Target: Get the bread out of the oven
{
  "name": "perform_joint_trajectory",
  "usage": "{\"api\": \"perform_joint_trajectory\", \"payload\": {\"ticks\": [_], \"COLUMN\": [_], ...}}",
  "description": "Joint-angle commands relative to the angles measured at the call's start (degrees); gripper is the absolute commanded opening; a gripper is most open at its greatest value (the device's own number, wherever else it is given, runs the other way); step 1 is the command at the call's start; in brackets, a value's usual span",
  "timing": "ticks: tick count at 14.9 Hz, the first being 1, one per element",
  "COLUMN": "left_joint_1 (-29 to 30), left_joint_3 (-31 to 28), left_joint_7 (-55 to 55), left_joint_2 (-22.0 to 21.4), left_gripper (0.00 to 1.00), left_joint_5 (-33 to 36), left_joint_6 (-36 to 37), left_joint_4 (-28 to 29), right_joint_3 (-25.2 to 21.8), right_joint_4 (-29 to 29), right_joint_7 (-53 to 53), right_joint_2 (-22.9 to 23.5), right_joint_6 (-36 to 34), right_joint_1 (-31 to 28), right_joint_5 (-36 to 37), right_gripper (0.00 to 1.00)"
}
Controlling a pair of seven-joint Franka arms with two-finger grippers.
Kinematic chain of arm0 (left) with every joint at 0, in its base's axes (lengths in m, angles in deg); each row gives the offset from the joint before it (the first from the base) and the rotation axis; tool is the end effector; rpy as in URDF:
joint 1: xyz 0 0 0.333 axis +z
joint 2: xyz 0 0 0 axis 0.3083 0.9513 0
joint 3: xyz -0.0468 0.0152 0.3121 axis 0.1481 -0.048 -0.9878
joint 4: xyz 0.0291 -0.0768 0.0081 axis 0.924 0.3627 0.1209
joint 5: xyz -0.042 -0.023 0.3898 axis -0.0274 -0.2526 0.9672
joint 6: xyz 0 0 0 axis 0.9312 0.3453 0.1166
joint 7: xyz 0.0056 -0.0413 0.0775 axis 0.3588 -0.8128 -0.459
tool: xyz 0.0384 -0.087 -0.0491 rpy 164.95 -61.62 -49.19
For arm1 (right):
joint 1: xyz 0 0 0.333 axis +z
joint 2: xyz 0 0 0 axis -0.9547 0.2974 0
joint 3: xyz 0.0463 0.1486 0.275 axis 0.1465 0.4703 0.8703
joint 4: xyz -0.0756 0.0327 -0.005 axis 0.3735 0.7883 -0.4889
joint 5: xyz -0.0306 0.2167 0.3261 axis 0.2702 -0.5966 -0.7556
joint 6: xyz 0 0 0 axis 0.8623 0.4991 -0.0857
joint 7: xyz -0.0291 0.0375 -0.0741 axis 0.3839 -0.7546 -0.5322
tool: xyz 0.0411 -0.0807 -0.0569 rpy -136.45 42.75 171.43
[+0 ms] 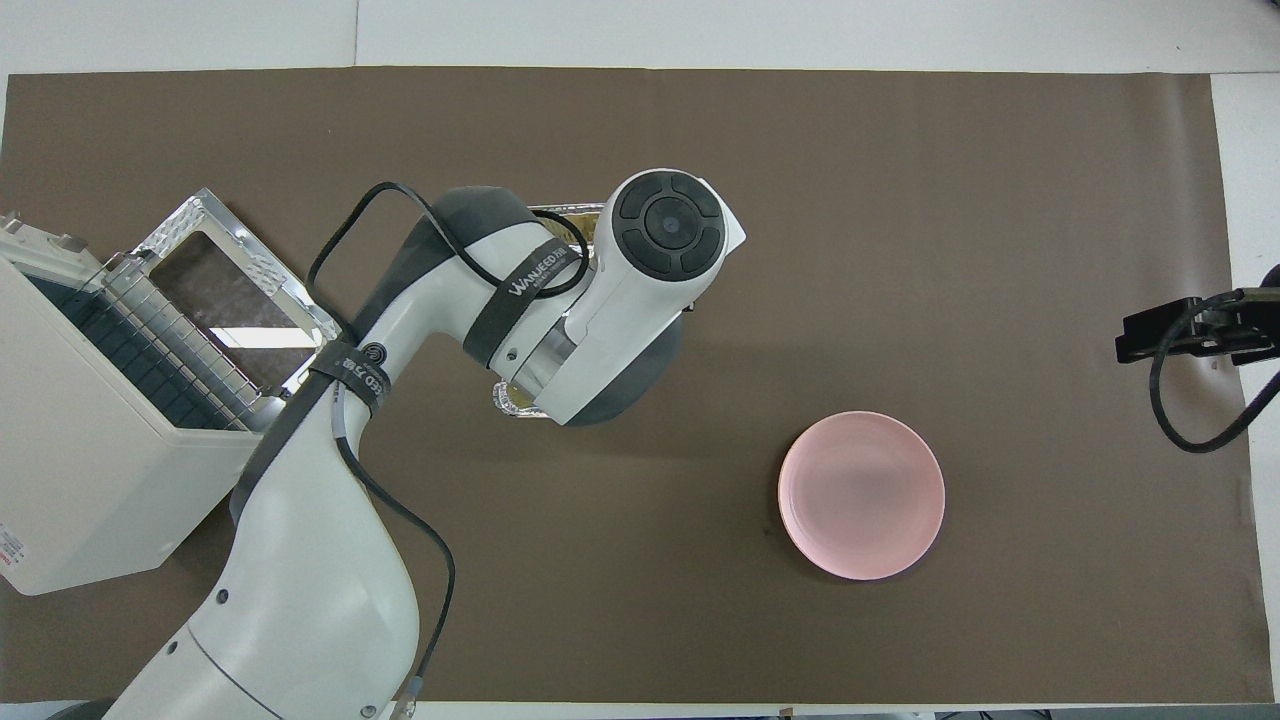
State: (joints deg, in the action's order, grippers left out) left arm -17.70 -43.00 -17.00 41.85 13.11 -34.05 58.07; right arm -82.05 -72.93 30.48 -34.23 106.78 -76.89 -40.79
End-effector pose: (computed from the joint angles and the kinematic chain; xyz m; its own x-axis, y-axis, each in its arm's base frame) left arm 0.5443 -0.4694 0.3984 0.9679 -0.2418 0.0682 -0.2344 -0.9669 -0.1012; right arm 0.5237 -0.0294 0.5951 0.9957 -0.0497 -0.0783 -0.0498 -0.9988 0.0002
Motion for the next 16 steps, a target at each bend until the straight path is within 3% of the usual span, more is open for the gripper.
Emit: {"api": "perform_joint_trajectory", "payload": {"ticks": [1,9,10,11,12,13,16], "left_joint_1": [-2.14,-2.67,-2.76,-3.02,-3.02,-3.02,-1.97], "left_joint_3": [-0.48,-0.66,-0.83,-1.1,-1.27,-1.27,-2.06], "left_joint_7": [1.76,-1.31,-1.75,-2.19,-2.28,-2.37,-5.45], "left_joint_2": [3.14,5.08,5.08,4.99,4.99,4.99,4.03], "left_gripper": [0.0,0.0,0.09,0.39,0.79,1.0,1.0], "left_joint_5": [-0.49,-4.86,-5.14,-4.97,-4.88,-5.14,-8.03], "left_joint_6": [-3.17,-9.94,-10.65,-10.05,-9.95,-9.95,-7.25], "left_joint_4": [-2.05,0.24,0.33,0.33,0.41,0.24,-2.56], "right_joint_3": [0.3,1.17,1.44,1.44,1.44,1.53,2.32], "right_joint_4": [-1.24,-1.16,-0.9,-0.89,-0.81,-0.81,-0.8], "right_joint_7": [-1.61,-5.04,-5.04,-4.95,-5.21,-5.48,-5.83], "right_joint_2": [-1.34,-1.43,-1.34,-1.34,-1.34,-1.34,-1.34], "right_joint_6": [-0.35,-2.55,-2.2,-1.76,-1.32,-1.41,-1.23], "right_joint_1": [-0.73,-0.37,-0.38,-0.38,-0.38,-0.38,-0.38], "right_joint_5": [-0.06,-0.06,-0.06,-0.06,-0.06,-0.06,-0.06], "right_gripper": [1.0,1.0,1.0,1.0,1.0,1.0,1.0]}}
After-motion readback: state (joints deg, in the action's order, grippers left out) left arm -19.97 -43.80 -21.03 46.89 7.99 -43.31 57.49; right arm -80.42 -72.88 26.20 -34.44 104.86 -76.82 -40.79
